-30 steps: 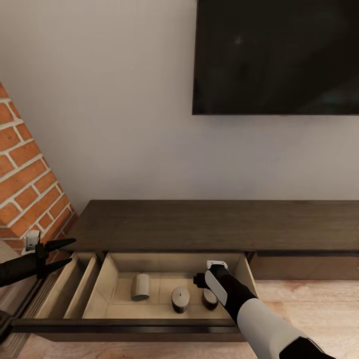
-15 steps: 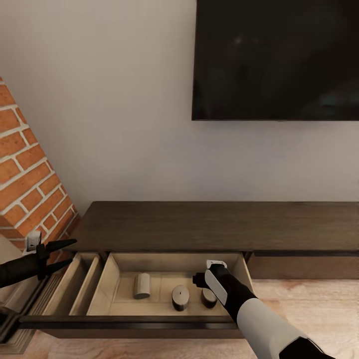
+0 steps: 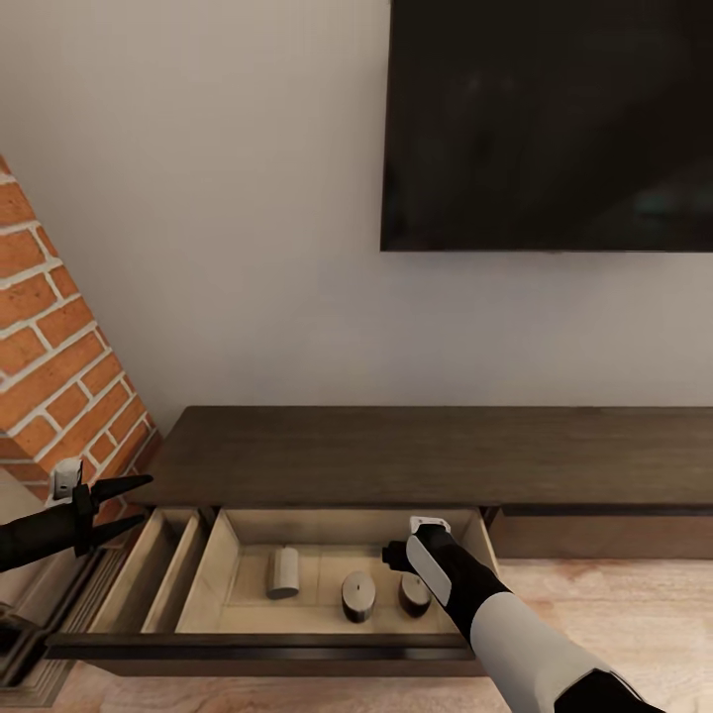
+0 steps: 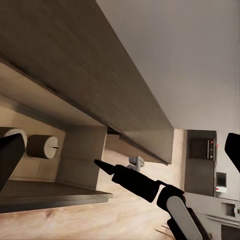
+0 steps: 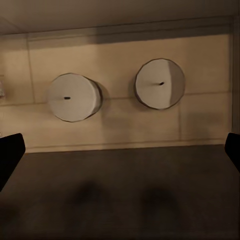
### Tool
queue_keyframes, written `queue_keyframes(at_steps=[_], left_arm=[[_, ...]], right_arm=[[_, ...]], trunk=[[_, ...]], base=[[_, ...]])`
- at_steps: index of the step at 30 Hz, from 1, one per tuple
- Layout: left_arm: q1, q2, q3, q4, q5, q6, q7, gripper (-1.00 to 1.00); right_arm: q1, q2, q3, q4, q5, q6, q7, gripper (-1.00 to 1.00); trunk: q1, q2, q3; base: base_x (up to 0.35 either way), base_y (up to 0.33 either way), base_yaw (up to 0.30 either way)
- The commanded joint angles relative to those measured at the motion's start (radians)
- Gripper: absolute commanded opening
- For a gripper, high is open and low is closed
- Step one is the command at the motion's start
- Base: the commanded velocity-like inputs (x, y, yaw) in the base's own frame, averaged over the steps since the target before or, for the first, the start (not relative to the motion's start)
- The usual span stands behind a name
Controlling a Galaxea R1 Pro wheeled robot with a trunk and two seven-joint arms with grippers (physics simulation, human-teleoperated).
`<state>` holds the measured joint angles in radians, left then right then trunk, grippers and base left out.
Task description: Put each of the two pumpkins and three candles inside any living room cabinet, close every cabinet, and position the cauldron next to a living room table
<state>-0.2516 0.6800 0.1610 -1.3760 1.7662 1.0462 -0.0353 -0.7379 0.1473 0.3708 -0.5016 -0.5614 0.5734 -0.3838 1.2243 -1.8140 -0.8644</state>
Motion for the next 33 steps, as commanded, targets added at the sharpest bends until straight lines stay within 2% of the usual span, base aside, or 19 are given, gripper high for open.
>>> queue_keyframes(at_steps=[1,9,18,33], left_arm=[[0.0,0.0,0.0,0.0,-0.001,0.0,0.0,1.0],[0.0,0.001,0.0,0.0,-0.001,0.0,0.0,1.0],[0.0,0.001,0.0,0.0,-0.001,0.0,0.0,1.0],[0.0,0.001,0.0,0.0,-0.001,0.0,0.0,1.0]], right_arm=[[0.0,0.0,0.0,0.0,0.0,0.0,0.0,1.0],[0.0,0.0,0.0,0.0,0.001,-0.001,0.0,1.0],[0.0,0.0,0.0,0.0,0.001,-0.001,0.0,1.0],[0.0,0.002,0.001,0.0,0.0,-0.001,0.0,1.0]], trunk=[[-0.004,0.007,0.003],[-0.035,0.063,0.028],[-0.069,0.126,0.056],[-0.127,0.231,0.103]], base=[[0.0,0.0,0.0],[-0.011,0.0,0.0],[-0.178,0.0,0.0],[-0.014,0.0,0.0]])
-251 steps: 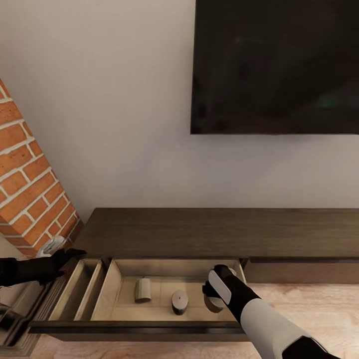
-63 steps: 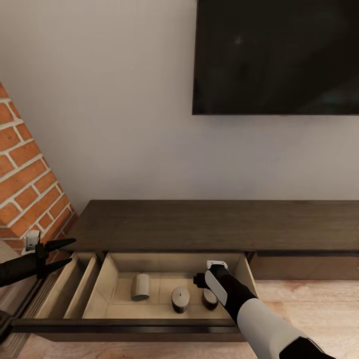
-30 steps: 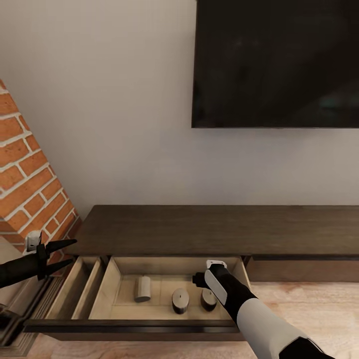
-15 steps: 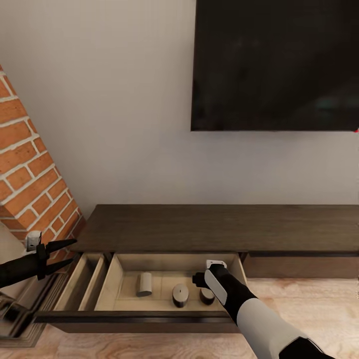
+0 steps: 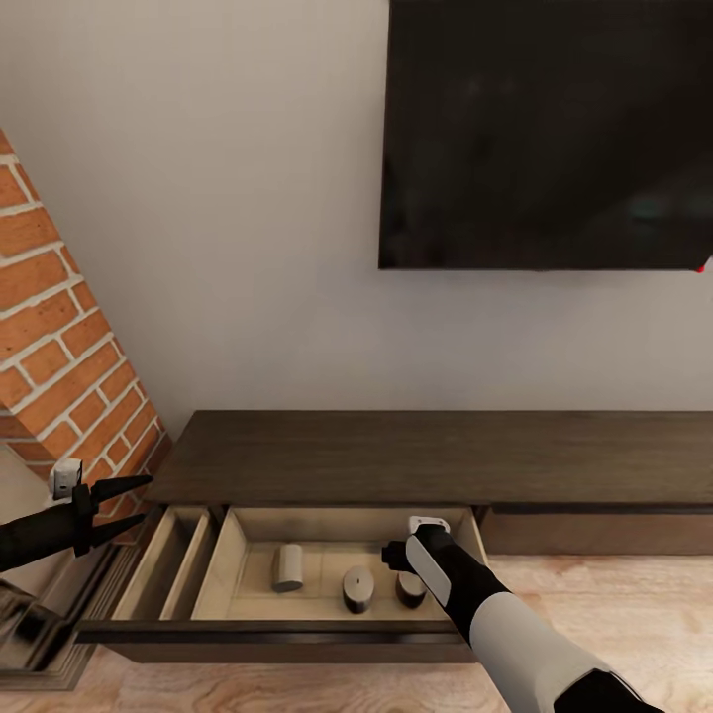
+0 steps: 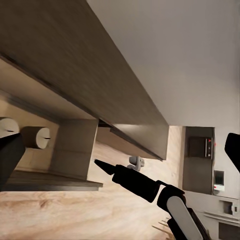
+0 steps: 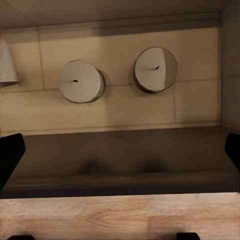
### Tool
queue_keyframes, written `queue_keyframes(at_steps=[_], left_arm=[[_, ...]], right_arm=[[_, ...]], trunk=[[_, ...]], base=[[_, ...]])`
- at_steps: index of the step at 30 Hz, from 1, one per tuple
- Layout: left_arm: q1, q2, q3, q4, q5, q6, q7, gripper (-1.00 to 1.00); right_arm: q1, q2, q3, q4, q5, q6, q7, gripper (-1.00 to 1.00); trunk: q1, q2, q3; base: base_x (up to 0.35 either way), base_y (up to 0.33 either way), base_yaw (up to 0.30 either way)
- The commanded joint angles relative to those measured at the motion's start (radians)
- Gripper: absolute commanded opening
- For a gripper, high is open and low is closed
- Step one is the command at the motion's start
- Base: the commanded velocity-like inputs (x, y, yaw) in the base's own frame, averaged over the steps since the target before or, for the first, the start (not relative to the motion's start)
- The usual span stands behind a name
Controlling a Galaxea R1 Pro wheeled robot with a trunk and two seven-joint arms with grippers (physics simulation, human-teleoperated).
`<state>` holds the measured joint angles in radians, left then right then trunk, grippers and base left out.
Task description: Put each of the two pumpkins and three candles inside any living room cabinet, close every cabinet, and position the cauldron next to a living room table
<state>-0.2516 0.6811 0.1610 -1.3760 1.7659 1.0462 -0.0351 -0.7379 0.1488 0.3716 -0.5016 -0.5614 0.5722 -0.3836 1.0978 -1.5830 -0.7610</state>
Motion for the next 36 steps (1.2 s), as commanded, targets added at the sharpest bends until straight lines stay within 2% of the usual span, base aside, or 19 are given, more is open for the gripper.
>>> queue_keyframes(at_steps=[1,8,27,36], left_arm=[[0.0,0.0,0.0,0.0,0.0,0.0,0.0,1.0],[0.0,0.0,0.0,0.0,0.0,0.0,0.0,1.0],[0.0,0.0,0.0,0.0,0.0,0.0,0.0,1.0],[0.0,0.0,0.0,0.0,0.0,0.0,0.0,1.0]], right_arm=[[0.0,0.0,0.0,0.0,0.0,0.0,0.0,1.0],[0.0,0.0,0.001,0.0,0.0,0.0,0.0,1.0],[0.0,0.0,0.001,0.0,0.0,0.0,0.0,1.0],[0.0,0.0,0.001,0.0,0.0,-0.001,0.0,1.0]], trunk=[[-0.004,0.007,0.003],[-0.031,0.056,0.025],[-0.104,0.189,0.085],[-0.138,0.252,0.113]], base=[[-0.02,0.0,0.0],[-0.135,0.022,0.0],[-0.007,0.001,0.0],[-0.24,0.0,0.0]])
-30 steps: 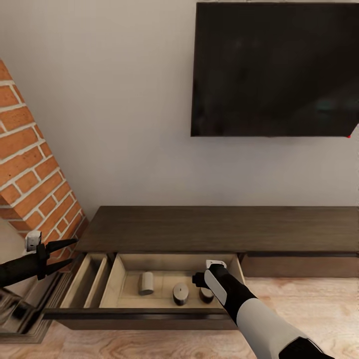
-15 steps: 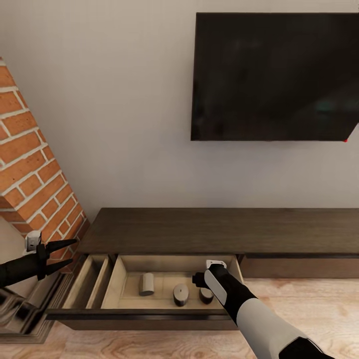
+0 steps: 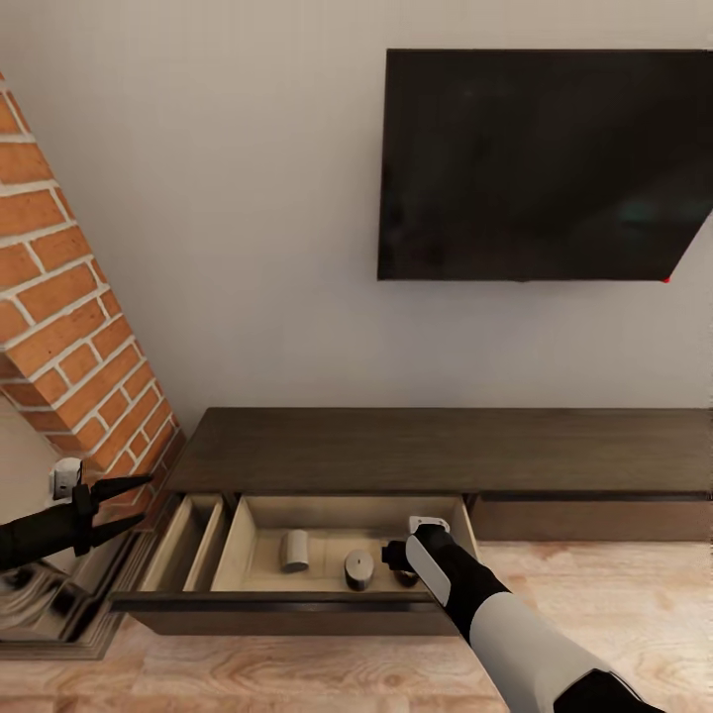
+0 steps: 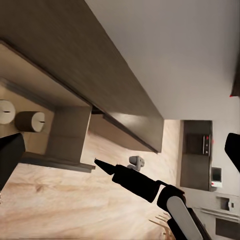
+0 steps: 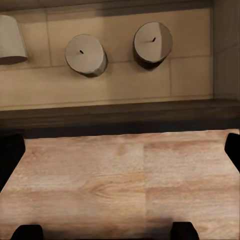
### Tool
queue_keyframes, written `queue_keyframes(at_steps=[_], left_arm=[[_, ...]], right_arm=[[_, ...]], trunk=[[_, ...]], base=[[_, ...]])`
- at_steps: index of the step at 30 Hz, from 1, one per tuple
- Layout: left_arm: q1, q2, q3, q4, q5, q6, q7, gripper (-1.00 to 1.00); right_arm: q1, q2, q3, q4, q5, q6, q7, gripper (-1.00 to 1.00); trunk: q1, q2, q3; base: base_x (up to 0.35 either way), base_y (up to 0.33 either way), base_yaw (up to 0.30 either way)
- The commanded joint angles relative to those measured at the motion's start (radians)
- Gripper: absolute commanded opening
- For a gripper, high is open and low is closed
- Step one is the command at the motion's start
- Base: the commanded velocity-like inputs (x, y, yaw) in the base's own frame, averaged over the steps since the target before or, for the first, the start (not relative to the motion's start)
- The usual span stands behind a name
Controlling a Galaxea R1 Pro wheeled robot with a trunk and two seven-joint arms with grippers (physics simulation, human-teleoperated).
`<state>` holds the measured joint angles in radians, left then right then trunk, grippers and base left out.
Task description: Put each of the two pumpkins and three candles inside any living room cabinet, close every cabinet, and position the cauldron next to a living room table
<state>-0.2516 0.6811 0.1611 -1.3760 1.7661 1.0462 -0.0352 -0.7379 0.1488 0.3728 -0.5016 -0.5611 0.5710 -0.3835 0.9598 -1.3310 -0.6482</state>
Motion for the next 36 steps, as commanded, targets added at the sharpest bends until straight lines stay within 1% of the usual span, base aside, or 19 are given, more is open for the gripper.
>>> queue_keyframes(at_steps=[1,2,18,28,35,36], left_arm=[[0.0,0.0,0.0,0.0,-0.001,0.0,0.0,1.0],[0.0,0.0,0.0,0.0,-0.001,0.0,0.0,1.0],[0.0,0.0,0.001,0.0,0.0,0.001,0.0,1.0],[0.0,0.0,0.004,0.0,-0.001,0.0,0.0,1.0],[0.0,-0.005,0.0,0.0,-0.005,-0.005,0.005,1.0],[0.0,-0.008,0.0,0.002,-0.012,-0.006,0.015,1.0]], right_arm=[[0.0,0.0,0.0,0.0,0.0,0.0,0.0,1.0],[0.0,0.001,0.0,0.0,0.001,0.0,0.0,1.0],[0.0,0.005,0.002,0.0,0.001,0.0,0.0,1.0],[0.0,0.01,0.002,0.0,0.006,-0.003,0.0,1.0],[0.001,0.009,0.004,0.001,0.01,-0.037,0.0,1.0],[0.001,0.009,0.004,0.003,0.01,-0.047,0.0,1.0]], trunk=[[-0.004,0.007,0.003],[-0.008,0.014,0.006],[-0.008,0.014,0.006],[0.031,-0.056,-0.025],[0.057,-0.105,-0.047],[0.061,-0.112,-0.05]], base=[[-0.305,0.0,0.0],[-0.308,0.0,0.0],[-0.314,0.0,0.0],[-0.268,0.0,0.0],[-0.179,0.0,0.0],[-0.125,0.0,0.0]])
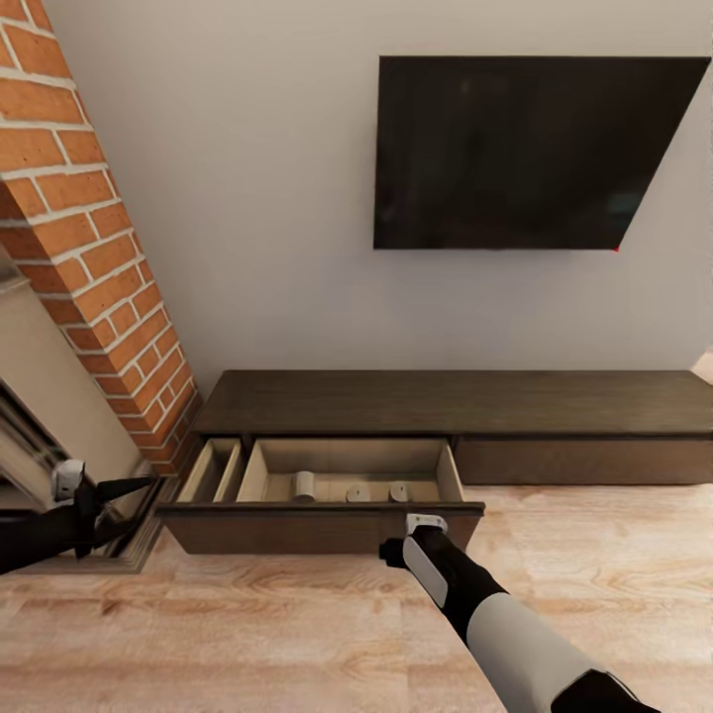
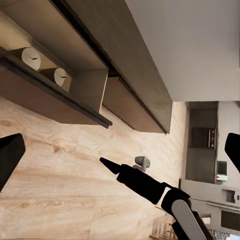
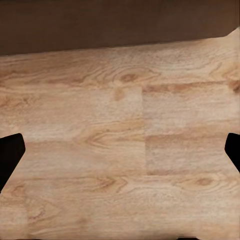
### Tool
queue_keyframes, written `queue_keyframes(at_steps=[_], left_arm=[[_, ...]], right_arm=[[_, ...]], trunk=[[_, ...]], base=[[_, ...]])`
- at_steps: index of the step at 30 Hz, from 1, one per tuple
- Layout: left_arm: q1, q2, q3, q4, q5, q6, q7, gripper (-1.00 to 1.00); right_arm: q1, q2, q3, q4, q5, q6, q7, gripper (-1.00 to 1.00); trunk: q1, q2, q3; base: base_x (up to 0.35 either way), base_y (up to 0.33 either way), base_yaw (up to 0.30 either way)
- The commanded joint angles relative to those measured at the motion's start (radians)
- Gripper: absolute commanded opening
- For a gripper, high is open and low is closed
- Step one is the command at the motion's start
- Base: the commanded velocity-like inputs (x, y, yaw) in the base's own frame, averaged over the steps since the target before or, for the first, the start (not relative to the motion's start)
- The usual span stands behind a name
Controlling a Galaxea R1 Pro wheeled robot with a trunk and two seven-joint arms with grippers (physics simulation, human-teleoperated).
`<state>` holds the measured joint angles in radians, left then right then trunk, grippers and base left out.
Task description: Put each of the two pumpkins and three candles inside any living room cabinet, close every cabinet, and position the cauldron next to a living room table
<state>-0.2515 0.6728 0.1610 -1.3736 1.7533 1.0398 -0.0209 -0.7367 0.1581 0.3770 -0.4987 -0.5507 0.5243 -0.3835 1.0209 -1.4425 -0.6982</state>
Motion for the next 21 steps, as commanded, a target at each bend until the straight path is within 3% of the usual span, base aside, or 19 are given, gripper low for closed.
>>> queue_keyframes(at_steps=[1,5,10,15,18,20,21], left_arm=[[0.0,-0.001,0.0,0.001,-0.002,0.0,0.006,1.0],[0.0,-0.013,-0.007,0.006,-0.034,-0.002,0.06,1.0],[0.0,-0.059,-0.018,0.007,-0.053,-0.002,0.108,1.0],[0.0,-0.109,-0.043,0.007,-0.107,-0.003,0.147,1.0],[0.0,-0.159,-0.062,0.01,-0.19,-0.005,0.182,1.0],[0.0,-0.204,-0.07,0.014,-0.28,-0.013,0.202,1.0],[0.0,-0.216,-0.071,0.014,-0.305,-0.017,0.205,1.0]], right_arm=[[0.0,0.0,0.0,0.0,0.0,-0.002,0.0,1.0],[0.0,0.0,0.0,0.003,-0.001,-0.009,0.001,1.0],[0.003,-0.001,-0.004,0.004,-0.008,-0.013,0.008,1.0],[0.006,-0.002,-0.007,0.005,-0.013,-0.013,0.045,1.0],[0.009,-0.002,-0.007,0.001,-0.012,-0.02,0.056,1.0],[0.01,-0.003,-0.007,0.0,-0.013,-0.06,0.059,1.0],[0.012,-0.003,-0.007,0.0,-0.013,-0.074,0.06,1.0]], trunk=[[0.004,-0.007,-0.003],[0.019,-0.035,-0.016],[0.038,-0.07,-0.031],[0.058,-0.105,-0.047],[0.069,-0.126,-0.056],[0.077,-0.14,-0.063],[0.081,-0.147,-0.066]], base=[[-0.118,0.0,0.0],[-0.053,0.0,0.0],[-0.011,0.0,0.0],[-0.002,0.0,0.0],[0.0,0.0,0.0],[0.0,0.0,0.0],[0.0,0.0,0.0]])
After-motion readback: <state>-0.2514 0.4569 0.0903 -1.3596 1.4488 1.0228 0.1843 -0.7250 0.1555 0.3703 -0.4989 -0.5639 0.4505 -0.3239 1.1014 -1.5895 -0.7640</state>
